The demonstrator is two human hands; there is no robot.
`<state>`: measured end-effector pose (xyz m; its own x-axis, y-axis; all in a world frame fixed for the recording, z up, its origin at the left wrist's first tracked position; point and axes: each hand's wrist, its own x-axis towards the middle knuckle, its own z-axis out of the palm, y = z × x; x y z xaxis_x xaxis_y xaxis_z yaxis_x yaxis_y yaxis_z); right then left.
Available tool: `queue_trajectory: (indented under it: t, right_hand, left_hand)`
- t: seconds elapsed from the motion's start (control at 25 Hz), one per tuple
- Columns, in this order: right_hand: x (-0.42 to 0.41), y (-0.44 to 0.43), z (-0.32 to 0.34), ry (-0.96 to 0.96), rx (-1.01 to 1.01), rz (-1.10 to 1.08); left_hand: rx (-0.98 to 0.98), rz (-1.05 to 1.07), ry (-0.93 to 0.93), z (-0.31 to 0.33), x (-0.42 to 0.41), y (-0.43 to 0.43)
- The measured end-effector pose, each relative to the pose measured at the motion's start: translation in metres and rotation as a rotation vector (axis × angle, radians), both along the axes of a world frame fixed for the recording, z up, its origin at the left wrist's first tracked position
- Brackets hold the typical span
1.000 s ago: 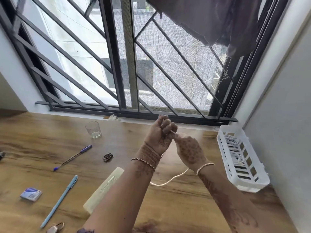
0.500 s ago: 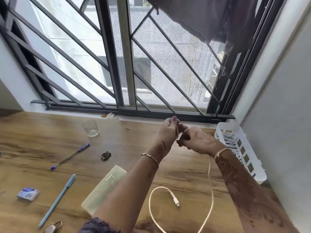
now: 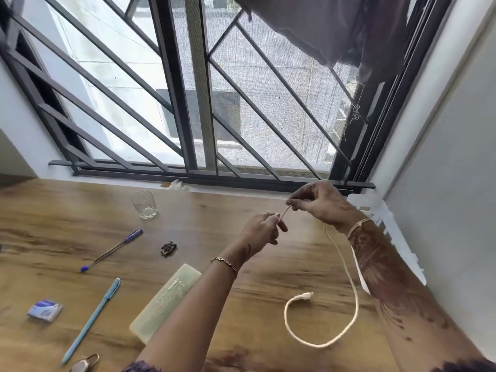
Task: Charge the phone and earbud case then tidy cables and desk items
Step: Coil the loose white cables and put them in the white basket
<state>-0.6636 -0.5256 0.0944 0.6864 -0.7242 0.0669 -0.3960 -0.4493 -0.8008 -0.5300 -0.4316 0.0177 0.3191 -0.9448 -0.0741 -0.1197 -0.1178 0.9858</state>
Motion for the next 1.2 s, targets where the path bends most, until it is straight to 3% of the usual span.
queue_trajectory:
  t: [0.2, 0.36, 0.52, 0.68, 0.76, 0.92, 1.08, 1.2]
  right_hand:
    - [0.017, 0.007, -0.032, -0.193, 0.107, -0.143]
    - [0.027, 0.024, -0.065, -0.117, 0.035, -0.122]
    - [0.029, 0.044, -0.069, 0.070, 0.002, 0.017]
    - [0.024, 0.039, -0.040, 0.301, -0.111, 0.131]
    - [0.018, 0.040, -0.025, 0.320, -0.088, 0.205]
    - [0.015, 0.041, -0.003, 0.277, -0.044, 0.269]
    - [0.016, 0.026, -0.001, 0.076, 0.012, 0.067]
    - [0.022, 0.018, -0.012, 0.054, -0.067, -0.028]
  left_hand:
    - [-0.105, -0.002, 0.677, 0.027, -0.002, 0.008]
    - [-0.260, 0.081, 1.009, 0.037, 0.003, 0.003]
    - [-0.320, 0.223, 0.924, 0.033, 0.008, -0.010]
    - [-0.240, 0.280, 0.491, 0.014, 0.012, -0.017]
    - [-0.175, 0.248, 0.274, 0.009, 0.008, -0.015]
    - [-0.049, 0.168, 0.089, 0.005, 0.007, -0.008]
    - [0.020, 0.086, 0.177, -0.001, 0.009, 0.000]
    - [0.016, 0.020, 0.325, 0.007, 0.005, 0.007]
